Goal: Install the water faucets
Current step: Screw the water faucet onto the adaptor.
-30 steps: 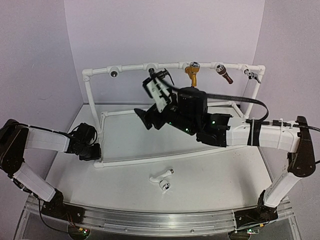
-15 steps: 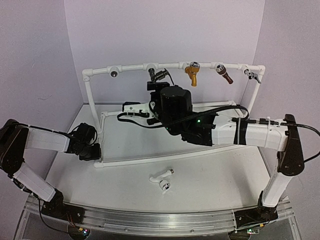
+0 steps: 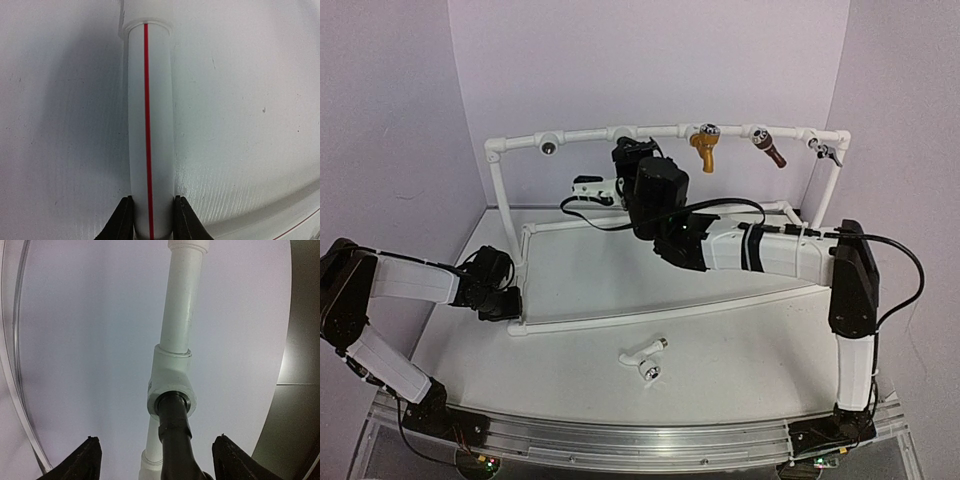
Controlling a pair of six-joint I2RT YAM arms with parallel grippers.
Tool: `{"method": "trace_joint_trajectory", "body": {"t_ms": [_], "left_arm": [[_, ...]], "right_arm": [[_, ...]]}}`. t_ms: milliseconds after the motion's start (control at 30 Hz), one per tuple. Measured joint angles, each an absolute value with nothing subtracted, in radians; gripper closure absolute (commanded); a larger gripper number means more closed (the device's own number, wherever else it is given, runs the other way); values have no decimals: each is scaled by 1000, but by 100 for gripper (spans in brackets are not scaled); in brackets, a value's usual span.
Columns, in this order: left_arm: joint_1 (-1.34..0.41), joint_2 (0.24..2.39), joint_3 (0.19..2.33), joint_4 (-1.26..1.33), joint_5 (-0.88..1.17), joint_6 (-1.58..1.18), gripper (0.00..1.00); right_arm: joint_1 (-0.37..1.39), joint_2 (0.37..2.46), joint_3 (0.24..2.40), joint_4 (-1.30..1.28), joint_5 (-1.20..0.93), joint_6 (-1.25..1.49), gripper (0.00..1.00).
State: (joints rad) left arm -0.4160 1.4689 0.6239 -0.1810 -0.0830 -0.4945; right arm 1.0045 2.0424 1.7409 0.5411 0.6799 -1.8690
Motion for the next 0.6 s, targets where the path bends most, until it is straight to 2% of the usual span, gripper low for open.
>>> {"method": "trace_joint_trajectory", "body": {"t_ms": [267,400,600], "left_arm": [[-416,1469,624,-181,-83,-495,100],[-416,1469,624,-181,-83,-494,100],[-416,1470,624,-174,-90,-493,100]], "right_arm": [[997,2071,1767,647,689,-1904,63],[997,2110,1798,681,708,-1877,83],[1005,2171,1856,745,768,-1811,92]]}}
